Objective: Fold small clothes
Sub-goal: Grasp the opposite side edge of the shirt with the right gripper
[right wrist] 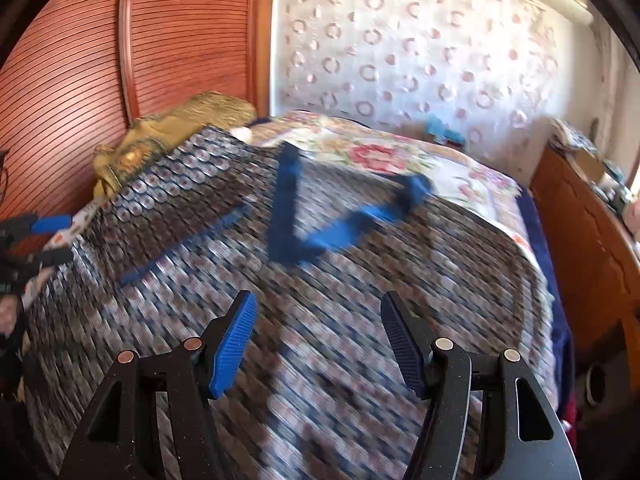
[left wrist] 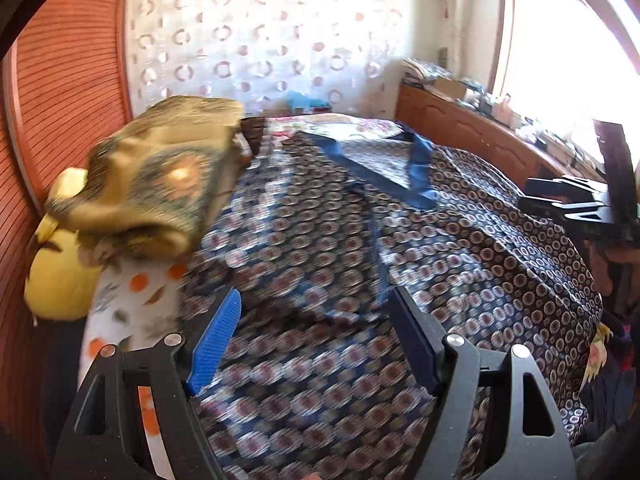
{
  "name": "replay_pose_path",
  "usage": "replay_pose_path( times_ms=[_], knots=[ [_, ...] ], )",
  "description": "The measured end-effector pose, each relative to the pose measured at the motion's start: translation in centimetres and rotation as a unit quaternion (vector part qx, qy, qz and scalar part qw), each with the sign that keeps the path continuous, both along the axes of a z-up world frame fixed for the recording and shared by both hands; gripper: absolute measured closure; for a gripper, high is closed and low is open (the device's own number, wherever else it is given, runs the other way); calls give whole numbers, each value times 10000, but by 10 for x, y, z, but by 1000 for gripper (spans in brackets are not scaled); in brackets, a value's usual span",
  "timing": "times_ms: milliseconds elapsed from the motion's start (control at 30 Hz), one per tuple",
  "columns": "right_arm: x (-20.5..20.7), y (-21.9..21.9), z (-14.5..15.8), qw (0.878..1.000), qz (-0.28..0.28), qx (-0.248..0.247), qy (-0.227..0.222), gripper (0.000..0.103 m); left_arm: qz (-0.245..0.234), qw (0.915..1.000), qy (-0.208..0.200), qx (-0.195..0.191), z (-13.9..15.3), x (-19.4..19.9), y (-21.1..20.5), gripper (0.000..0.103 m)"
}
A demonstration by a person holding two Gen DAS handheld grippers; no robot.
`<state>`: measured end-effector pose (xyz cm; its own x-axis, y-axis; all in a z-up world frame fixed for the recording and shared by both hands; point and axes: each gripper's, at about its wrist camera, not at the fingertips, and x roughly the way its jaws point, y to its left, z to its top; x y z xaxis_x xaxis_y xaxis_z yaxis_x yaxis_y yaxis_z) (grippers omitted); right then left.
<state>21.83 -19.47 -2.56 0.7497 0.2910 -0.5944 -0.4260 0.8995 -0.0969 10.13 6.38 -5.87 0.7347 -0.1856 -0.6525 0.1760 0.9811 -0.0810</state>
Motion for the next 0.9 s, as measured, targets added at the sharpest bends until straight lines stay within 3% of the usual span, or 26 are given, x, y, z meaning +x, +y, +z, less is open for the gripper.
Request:
replay_pose_path(
  times_ms=[433,900],
  knots=[
    [-70,-134,17,9943,-1026,301,32,36,-875,9955,275,251,-7,40,-89,26],
    [-64,-214,-3,9770,-1785,953,667,36,-1290,9867,852,496,-37,60,-136,26]
  ],
)
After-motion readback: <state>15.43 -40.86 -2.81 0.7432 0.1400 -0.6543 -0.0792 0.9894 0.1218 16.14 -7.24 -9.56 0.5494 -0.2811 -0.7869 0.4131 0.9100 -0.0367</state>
